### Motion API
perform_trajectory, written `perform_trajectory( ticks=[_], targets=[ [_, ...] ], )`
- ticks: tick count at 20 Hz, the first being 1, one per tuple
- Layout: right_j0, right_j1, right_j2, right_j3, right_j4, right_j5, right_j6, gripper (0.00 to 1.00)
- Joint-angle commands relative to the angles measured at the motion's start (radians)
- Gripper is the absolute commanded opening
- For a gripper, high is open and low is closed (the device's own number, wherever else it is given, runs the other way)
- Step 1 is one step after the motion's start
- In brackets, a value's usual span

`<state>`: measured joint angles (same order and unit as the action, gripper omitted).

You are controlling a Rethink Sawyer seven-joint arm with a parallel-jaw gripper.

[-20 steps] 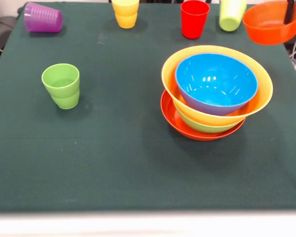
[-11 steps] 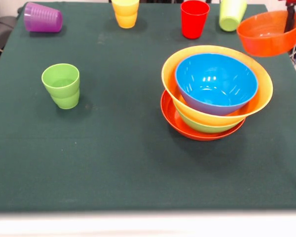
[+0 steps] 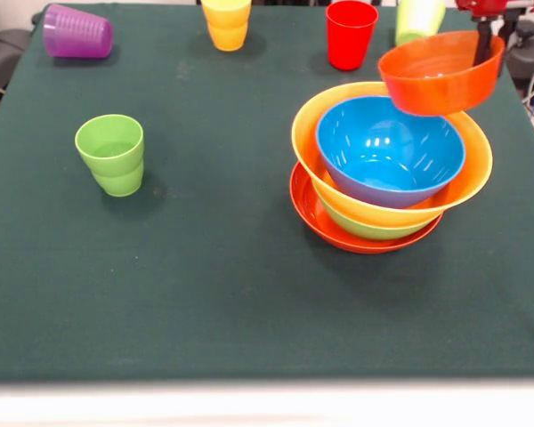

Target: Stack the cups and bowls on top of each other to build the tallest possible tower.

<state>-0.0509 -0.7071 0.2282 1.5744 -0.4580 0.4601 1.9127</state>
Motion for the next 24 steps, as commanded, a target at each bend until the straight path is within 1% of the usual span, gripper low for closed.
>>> perform_trajectory(
  ticks=[1,8,17,24],
  targets=[
    [-0.021,0.014,0.101,-0.043,-0.001,0.139,-0.126,0.00],
    [-0.056,0.041,0.120,-0.042,-0.034,0.106,-0.143,0.00],
    [-0.113,0.063,0.156,-0.047,-0.055,0.116,-0.187,0.00],
    [-0.186,0.067,0.212,-0.062,-0.068,0.154,-0.271,0.00]
  ],
)
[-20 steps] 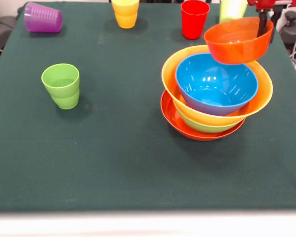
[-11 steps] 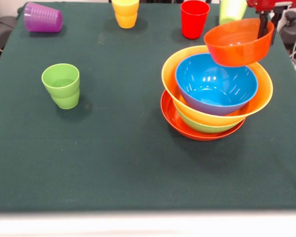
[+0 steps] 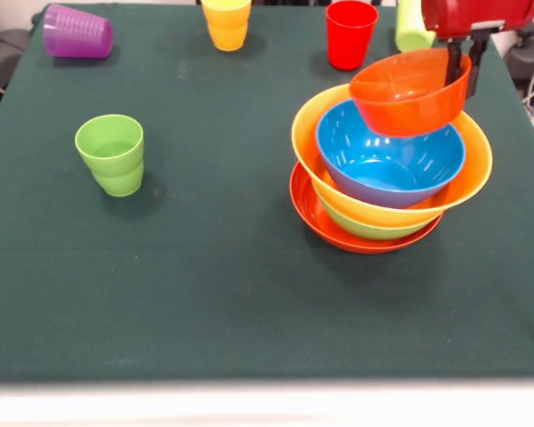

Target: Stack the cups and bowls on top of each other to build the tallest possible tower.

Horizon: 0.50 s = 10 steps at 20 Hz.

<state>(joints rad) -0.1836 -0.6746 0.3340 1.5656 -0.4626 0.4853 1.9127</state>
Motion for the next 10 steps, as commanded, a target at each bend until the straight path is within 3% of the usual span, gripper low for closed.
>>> perform_trajectory(
  ticks=[1,6,7,10],
  targets=[
    [-0.060,0.038,0.111,-0.053,-0.067,0.128,-0.272,0.00],
    [-0.071,0.039,0.115,-0.052,-0.078,0.144,-0.257,0.00],
    [-0.072,0.039,0.116,-0.051,-0.080,0.146,-0.255,1.00],
    [-0.077,0.041,0.119,-0.055,-0.081,0.163,-0.255,1.00]
  ],
)
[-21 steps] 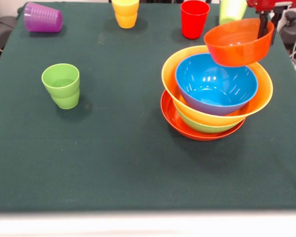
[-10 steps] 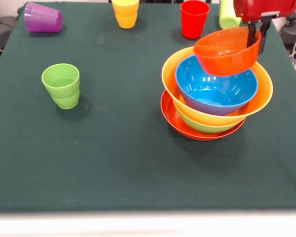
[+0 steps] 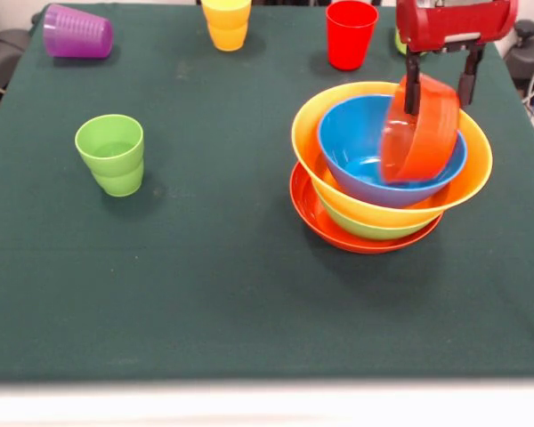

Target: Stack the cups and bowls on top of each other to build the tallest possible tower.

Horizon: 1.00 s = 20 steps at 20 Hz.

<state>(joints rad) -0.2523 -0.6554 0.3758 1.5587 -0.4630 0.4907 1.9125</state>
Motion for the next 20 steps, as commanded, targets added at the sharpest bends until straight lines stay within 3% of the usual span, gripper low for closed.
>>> perform_trajectory(
  ticks=[1,10,20],
  targets=[
    [-0.007,0.022,0.077,-0.048,-0.082,0.161,-0.252,1.00],
    [0.016,0.007,0.069,-0.022,-0.081,0.131,-0.187,1.00],
    [0.024,0.056,0.072,-0.025,-0.080,0.102,-0.162,1.00]
  ],
)
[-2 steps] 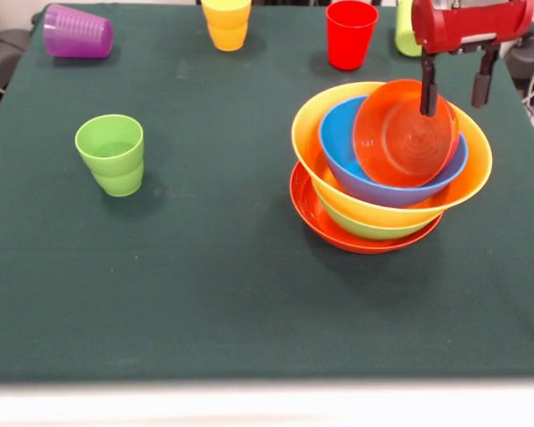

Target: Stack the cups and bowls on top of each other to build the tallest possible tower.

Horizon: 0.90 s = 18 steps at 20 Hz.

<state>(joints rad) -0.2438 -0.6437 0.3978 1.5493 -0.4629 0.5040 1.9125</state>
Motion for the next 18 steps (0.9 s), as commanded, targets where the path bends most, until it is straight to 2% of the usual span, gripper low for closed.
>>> perform_trajectory(
  ticks=[1,3,5,6,8,10,12,14,18],
  targets=[
    [0.018,0.040,0.048,-0.012,-0.080,0.089,-0.159,1.00],
    [0.012,0.052,0.053,-0.023,-0.084,0.094,-0.176,1.00],
    [0.042,-0.017,0.020,-0.022,-0.103,0.134,-0.179,1.00],
    [0.032,-0.015,0.025,-0.032,-0.117,0.127,-0.205,1.00],
    [0.056,-0.056,-0.007,-0.075,-0.157,0.149,-0.225,1.00],
    [0.020,-0.016,0.029,-0.103,-0.165,0.151,-0.284,1.00],
    [0.009,-0.018,0.043,-0.089,-0.171,0.128,-0.276,1.00],
    [-0.036,0.041,0.087,-0.070,-0.145,0.120,-0.283,1.00],
    [-0.080,0.062,0.125,-0.008,-0.091,0.086,-0.206,1.00]
  ],
)
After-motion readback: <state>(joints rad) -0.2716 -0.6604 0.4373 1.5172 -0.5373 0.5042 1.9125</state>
